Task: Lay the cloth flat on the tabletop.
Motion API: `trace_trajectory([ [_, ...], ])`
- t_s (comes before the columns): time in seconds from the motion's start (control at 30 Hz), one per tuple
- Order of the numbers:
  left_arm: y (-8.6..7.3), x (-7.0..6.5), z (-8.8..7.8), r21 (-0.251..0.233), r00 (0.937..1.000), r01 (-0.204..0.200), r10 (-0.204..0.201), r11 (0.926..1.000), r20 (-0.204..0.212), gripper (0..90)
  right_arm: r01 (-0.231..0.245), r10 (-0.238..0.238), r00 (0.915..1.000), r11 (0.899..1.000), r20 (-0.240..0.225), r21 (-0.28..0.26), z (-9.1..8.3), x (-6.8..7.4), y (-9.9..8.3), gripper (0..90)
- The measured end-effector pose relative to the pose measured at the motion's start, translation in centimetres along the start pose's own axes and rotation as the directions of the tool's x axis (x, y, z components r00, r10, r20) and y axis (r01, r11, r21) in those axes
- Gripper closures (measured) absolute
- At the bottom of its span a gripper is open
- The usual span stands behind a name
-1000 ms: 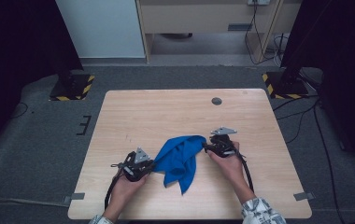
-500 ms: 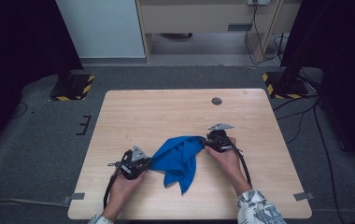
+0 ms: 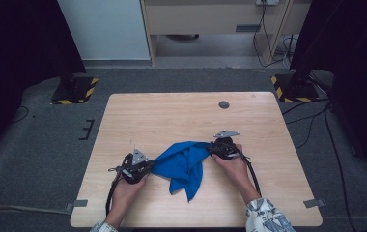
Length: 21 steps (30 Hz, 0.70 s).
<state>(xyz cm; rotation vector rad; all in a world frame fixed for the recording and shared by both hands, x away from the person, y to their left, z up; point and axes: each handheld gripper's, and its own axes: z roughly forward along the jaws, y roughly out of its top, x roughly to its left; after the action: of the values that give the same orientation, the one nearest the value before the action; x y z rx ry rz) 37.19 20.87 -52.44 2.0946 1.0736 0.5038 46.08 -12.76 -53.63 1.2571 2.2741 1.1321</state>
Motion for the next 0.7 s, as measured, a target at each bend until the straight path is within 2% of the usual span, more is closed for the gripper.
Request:
trace_trajectory([
  [0.13,-0.1,0.0,0.5,0.001,1.0000,-0.001,0.001,1.0000,0.002,76.9,0.013,-0.013,0.9999,1.000,-0.011,0.000,-0.3,-0.1,-0.3,80.8],
  [0.23,-0.1,-0.2,0.8,0.008,0.9999,-0.004,0.004,1.0000,-0.013,61.9,0.005,-0.005,0.9999,1.000,-0.011,0.004,-0.4,-0.1,-0.3,83.4],
  [0.4,-0.2,-0.2,0.8,0.006,1.0000,0.001,-0.001,1.0000,-0.008,52.9,0.019,-0.019,0.9998,1.000,-0.012,0.006,-0.9,0.1,-0.5,85.5],
  [0.5,-0.2,-0.2,0.7,0.005,1.0000,-0.003,0.003,1.0000,-0.009,53.2,0.020,-0.020,0.9998,1.000,-0.008,0.007,-1.2,-0.1,-0.6,86.0],
  [0.63,-0.2,-0.1,0.7,0.005,1.0000,-0.006,0.006,1.0000,0.002,62.3,0.015,-0.015,0.9999,1.000,-0.008,0.006,-1.8,-0.5,-0.8,86.6],
  [0.7,-0.2,-0.1,0.7,0.007,1.0000,-0.008,0.008,0.9999,0.001,64.2,0.019,-0.019,0.9998,1.000,-0.008,0.002,-2.2,-0.7,-0.8,86.7],
])
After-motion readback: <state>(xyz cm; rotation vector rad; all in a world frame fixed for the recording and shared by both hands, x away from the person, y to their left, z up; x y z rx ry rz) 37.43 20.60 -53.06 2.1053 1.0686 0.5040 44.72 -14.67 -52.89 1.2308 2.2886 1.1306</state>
